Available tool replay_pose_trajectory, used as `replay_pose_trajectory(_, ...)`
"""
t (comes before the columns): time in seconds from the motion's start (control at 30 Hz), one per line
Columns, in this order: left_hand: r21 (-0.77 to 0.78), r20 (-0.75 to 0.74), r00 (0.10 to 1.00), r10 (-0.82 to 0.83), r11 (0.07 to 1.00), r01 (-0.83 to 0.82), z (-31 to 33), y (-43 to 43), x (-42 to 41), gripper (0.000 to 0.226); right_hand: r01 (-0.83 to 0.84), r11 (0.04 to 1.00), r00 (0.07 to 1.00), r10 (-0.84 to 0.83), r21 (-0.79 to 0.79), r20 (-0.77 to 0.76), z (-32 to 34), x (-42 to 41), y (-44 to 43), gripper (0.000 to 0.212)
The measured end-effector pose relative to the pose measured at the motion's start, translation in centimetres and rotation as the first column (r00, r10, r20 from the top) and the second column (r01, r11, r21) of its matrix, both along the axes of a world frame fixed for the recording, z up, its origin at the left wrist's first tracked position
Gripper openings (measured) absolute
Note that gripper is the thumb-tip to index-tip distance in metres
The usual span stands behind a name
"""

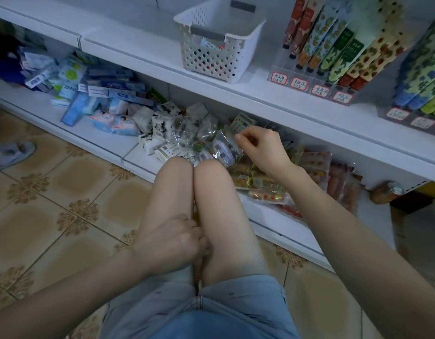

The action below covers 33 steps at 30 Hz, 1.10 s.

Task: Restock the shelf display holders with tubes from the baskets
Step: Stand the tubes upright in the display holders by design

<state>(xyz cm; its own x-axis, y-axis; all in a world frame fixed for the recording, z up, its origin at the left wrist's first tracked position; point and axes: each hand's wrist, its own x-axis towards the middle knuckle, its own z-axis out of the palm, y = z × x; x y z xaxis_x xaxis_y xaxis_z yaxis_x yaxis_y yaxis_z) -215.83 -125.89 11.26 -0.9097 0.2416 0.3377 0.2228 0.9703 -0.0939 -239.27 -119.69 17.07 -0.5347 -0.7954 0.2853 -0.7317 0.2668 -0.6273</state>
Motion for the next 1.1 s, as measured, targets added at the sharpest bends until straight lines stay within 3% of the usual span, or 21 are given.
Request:
replay_pose_trajectory(0.1,0.047,0.015,0.995,0.099,0.994,-0.1,2.6,-1.1,-1.1,0.036,-0.008,1.0,1.0,0.008,-0.024,0.007,1.0,0.0,-0.3,0.02)
replay_pose_trajectory(0.17,0.094,-0.082,0.986,0.144,0.986,-0.136,5.0,-2.0,-2.3,0.044,-0.011,0.999,1.0,0.011,-0.037,0.005,1.6,-0.1,-0.6,0.019)
replay_pose_trajectory(0.3,0.352,-0.202,0.942,0.268,0.917,-0.186,9.5,-3.3,-4.0,0.037,0.002,0.996,0.999,0.003,-0.084,0.053,3.3,-0.4,-1.1,0.018)
replay_pose_trajectory(0.43,0.77,-0.171,0.866,0.47,0.612,-0.18,12.4,-4.6,-6.1,0.024,0.038,0.988,0.99,-0.016,-0.153,0.138,5.9,-1.0,-1.2,0.025)
replay_pose_trajectory(0.53,0.952,-0.082,0.83,0.552,0.29,-0.099,14.0,-5.4,-8.3,0.023,0.051,0.974,0.937,0.029,-0.22,0.349,8.3,-1.4,-1.0,0.03)
replay_pose_trajectory(0.67,0.997,0.033,0.813,0.582,-0.079,0.016,15.3,-6.4,-11.3,0.028,0.07,0.963,0.841,0.083,-0.259,0.535,10.6,-2.4,-0.6,0.037)
replay_pose_trajectory(0.77,0.97,0.079,0.814,0.575,-0.231,0.07,15.5,-6.9,-13.8,0.029,0.084,0.939,0.76,0.156,-0.333,0.631,11.4,-3.2,-0.5,0.032)
replay_pose_trajectory(0.9,0.956,0.095,0.832,0.547,-0.283,0.077,15.3,-7.3,-16.9,0.028,0.133,0.911,0.806,0.13,-0.391,0.577,11.5,-5.0,-0.6,0.011)
replay_pose_trajectory(1.1,0.994,0.027,0.869,0.494,-0.109,0.032,15.6,-6.8,-21.6,0.027,0.251,0.861,0.845,0.028,-0.442,0.534,12.9,-8.5,-0.1,0.016)
